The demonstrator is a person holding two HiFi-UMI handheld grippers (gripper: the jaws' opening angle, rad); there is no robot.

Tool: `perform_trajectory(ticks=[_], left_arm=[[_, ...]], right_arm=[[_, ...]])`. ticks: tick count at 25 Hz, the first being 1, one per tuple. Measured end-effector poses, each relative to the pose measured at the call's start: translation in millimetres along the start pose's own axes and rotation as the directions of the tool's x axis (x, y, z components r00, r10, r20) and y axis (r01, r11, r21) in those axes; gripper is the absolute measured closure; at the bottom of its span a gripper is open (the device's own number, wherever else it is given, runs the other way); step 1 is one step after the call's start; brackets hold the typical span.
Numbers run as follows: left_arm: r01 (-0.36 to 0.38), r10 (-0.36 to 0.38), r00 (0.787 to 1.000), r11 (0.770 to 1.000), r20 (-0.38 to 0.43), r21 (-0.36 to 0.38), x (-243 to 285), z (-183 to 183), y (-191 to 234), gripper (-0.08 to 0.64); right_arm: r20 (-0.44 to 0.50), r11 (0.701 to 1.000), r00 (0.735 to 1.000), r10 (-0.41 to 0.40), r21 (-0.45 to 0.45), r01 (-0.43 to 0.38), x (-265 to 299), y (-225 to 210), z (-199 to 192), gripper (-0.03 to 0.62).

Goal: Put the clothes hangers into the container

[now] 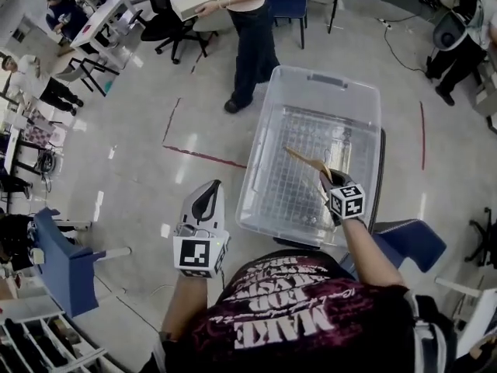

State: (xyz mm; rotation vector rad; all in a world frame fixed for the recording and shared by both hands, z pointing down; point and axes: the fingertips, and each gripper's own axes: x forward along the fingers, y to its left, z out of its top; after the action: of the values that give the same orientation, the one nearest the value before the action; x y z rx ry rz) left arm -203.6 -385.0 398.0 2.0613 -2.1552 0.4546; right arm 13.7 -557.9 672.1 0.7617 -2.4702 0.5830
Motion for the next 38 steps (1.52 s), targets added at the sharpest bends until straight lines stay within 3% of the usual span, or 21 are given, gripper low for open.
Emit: perform_trajectory(ticks=[4, 9, 15, 18, 21, 24, 26, 29, 31, 34, 38], left_arm=[[-0.049, 0.049, 0.998, 0.999, -0.033, -0.002, -1.1, -1.0, 15.7, 0.554], [-0.072, 0.072, 0.995, 0.997, -0.064, 0.002, -10.8, -14.7, 12.6, 0.554], [-0.030, 0.030, 0.997, 1.000, -0.065, 0.009, -9.7, -25.5, 10.0, 0.554], [0.003, -0.003, 0.999, 1.000, -0.047, 0.000, -8.0, -28.6, 9.8, 0.554], [0.051, -0.051, 0.998, 0.999, -0.032, -0.005, -4.9, -33.6, 12.4, 0.554], [0.112, -0.112, 0.994, 0.994, -0.008, 0.000, 7.3, -33.0, 12.5, 0.554], [0.152, -0.152, 0.988, 0.988, 0.014, 0.013, 14.4, -28.4, 12.1, 0.554], [0.196, -0.197, 0.979, 0.980, 0.049, 0.026, 12.5, -21.1, 19.3, 0.554], [0.220, -0.222, 0.973, 0.975, 0.070, 0.024, 10.4, -17.4, 24.3, 0.554], [0.263, -0.264, 0.960, 0.965, 0.098, 0.018, 14.5, -10.8, 21.4, 0.554], [0.315, -0.316, 0.938, 0.949, 0.139, 0.032, 13.7, 2.3, 9.8, 0.554]], right_arm=[[-0.130, 0.997, 0.992, -0.003, 0.070, 0.012, 46.1, -15.5, -44.0, 0.531], [-0.209, 0.986, 0.978, 0.017, 0.166, 0.018, 84.9, -23.8, -98.2, 0.525], [-0.309, 0.929, 0.950, -0.032, 0.340, 0.142, 97.0, -38.6, -140.9, 0.467], [-0.356, 0.931, 0.932, -0.068, 0.313, 0.187, 88.0, -38.4, -143.7, 0.340], [-0.360, 0.948, 0.920, -0.153, 0.208, 0.239, 69.2, -36.6, -130.1, 0.284], [-0.292, 0.951, 0.926, -0.239, 0.123, 0.284, 41.3, -40.5, -97.9, 0.267], [-0.192, 0.953, 0.947, -0.258, 0.108, 0.282, 13.8, -34.8, -67.1, 0.296], [0.049, 0.968, 0.970, -0.240, 0.095, 0.234, -39.8, 1.4, -7.0, 0.489], [0.193, 0.975, 0.956, -0.221, 0.039, 0.218, -74.6, 30.9, 32.3, 0.585], [0.330, 0.973, 0.924, -0.191, -0.062, 0.223, -118.4, 64.1, 83.2, 0.588], [0.417, 0.961, 0.897, -0.145, -0.158, 0.228, -165.9, 103.2, 133.8, 0.589]])
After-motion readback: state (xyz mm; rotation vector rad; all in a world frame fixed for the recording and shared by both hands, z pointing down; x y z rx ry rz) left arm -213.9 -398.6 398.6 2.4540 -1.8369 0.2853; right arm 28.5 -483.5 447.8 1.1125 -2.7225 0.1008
